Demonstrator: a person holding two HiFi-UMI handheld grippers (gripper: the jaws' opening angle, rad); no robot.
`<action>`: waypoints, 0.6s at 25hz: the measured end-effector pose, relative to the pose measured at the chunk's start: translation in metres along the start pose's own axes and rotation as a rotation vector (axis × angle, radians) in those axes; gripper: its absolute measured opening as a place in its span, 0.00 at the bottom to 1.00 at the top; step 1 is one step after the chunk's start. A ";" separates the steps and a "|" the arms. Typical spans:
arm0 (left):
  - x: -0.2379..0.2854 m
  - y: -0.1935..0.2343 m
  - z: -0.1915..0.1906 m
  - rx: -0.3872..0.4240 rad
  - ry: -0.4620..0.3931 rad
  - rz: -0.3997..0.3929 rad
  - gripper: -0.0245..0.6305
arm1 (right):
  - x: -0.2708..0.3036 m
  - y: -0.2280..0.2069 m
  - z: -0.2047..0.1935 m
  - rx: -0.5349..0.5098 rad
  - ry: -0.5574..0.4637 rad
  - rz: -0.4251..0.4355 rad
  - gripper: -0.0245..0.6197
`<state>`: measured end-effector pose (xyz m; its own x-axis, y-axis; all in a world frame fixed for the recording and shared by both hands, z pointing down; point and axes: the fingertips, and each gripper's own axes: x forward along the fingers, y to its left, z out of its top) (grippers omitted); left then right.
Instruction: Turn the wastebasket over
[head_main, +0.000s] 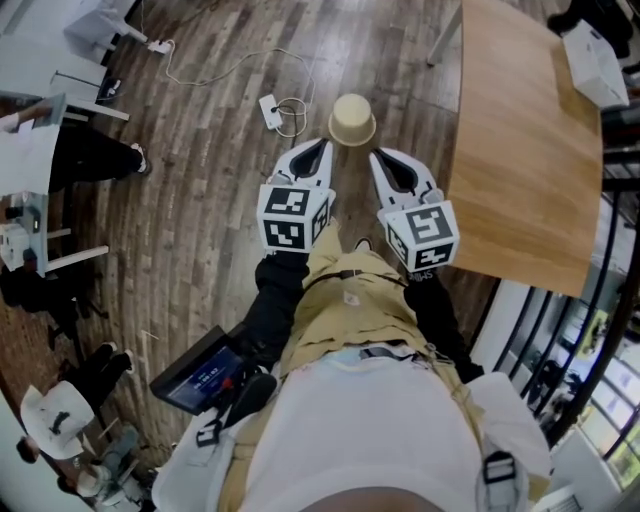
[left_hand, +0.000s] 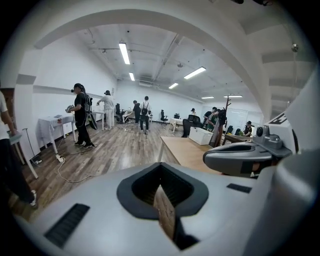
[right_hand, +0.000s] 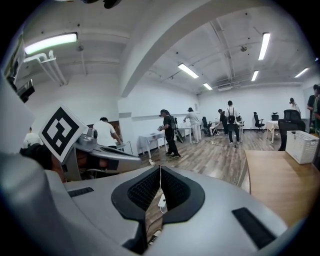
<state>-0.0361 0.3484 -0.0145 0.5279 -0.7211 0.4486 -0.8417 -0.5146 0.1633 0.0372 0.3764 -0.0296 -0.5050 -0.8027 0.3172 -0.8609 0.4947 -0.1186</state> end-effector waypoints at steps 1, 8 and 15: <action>0.010 0.009 0.000 -0.007 0.005 -0.011 0.04 | 0.012 -0.002 0.000 -0.003 0.010 -0.006 0.07; 0.093 0.074 0.047 -0.008 0.009 -0.085 0.04 | 0.112 -0.045 0.026 -0.017 0.052 -0.052 0.07; 0.146 0.169 0.072 -0.070 0.067 -0.080 0.04 | 0.224 -0.052 0.061 -0.024 0.112 -0.022 0.07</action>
<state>-0.0934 0.1233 0.0155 0.5868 -0.6453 0.4892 -0.8044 -0.5336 0.2611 -0.0347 0.1507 -0.0095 -0.4748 -0.7719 0.4228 -0.8693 0.4863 -0.0885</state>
